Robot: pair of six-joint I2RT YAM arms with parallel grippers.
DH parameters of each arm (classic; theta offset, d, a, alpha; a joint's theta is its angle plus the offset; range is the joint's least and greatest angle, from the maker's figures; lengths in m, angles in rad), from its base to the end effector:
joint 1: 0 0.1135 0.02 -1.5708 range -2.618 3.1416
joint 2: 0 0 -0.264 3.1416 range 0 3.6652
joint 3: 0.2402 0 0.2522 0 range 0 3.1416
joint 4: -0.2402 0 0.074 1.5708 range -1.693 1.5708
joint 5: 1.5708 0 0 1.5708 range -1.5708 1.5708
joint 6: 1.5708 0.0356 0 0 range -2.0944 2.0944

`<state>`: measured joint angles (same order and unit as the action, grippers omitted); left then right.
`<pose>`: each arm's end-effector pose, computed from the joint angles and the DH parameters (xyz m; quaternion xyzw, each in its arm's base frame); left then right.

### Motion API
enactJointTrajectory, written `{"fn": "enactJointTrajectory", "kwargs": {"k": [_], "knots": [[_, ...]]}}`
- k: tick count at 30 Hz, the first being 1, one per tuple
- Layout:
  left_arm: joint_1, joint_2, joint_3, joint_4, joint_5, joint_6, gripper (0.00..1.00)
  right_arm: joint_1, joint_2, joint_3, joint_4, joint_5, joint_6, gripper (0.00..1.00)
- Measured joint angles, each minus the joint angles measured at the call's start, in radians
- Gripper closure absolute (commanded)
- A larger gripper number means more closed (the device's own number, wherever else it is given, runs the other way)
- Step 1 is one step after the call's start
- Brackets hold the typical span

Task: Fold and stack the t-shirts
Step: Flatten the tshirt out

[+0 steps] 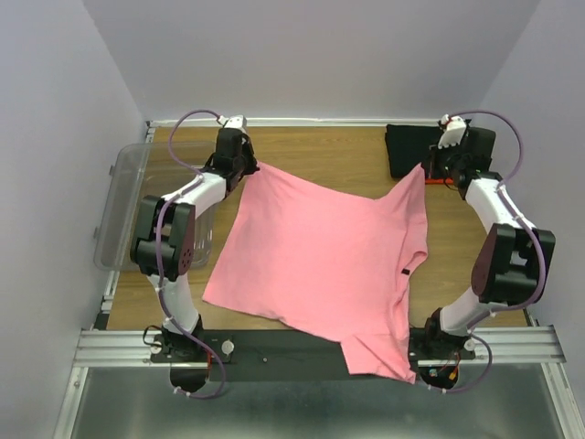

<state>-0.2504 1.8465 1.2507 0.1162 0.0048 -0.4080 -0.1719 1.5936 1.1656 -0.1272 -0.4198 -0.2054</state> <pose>0.4122 -0.1056 0.2292 -0.0660 0.8523 -0.1697 0.4904 0.3614 -0.0480 0.2742 -0.1156 0.8528 0.0896 0.5013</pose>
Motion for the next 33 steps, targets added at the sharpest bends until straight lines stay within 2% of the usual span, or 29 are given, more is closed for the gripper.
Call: {"fn": "enactJointTrajectory", "kwargs": {"k": [6,13,18,33], "knots": [[0.0,0.087,0.108,-0.037,-0.025,0.004,1.0,0.0,0.101,0.04,0.074,0.016,-0.051,0.99],[0.001,0.128,0.201,-0.06,-0.079,0.029,1.0,0.0,0.163,0.172,0.097,0.01,-0.032,0.99],[0.005,0.142,0.233,-0.071,-0.099,0.043,1.0,0.0,0.201,0.267,0.115,-0.011,0.013,0.99],[0.019,0.193,0.322,-0.11,-0.117,0.058,1.0,0.022,0.311,0.404,0.118,-0.014,0.066,0.99]]}}
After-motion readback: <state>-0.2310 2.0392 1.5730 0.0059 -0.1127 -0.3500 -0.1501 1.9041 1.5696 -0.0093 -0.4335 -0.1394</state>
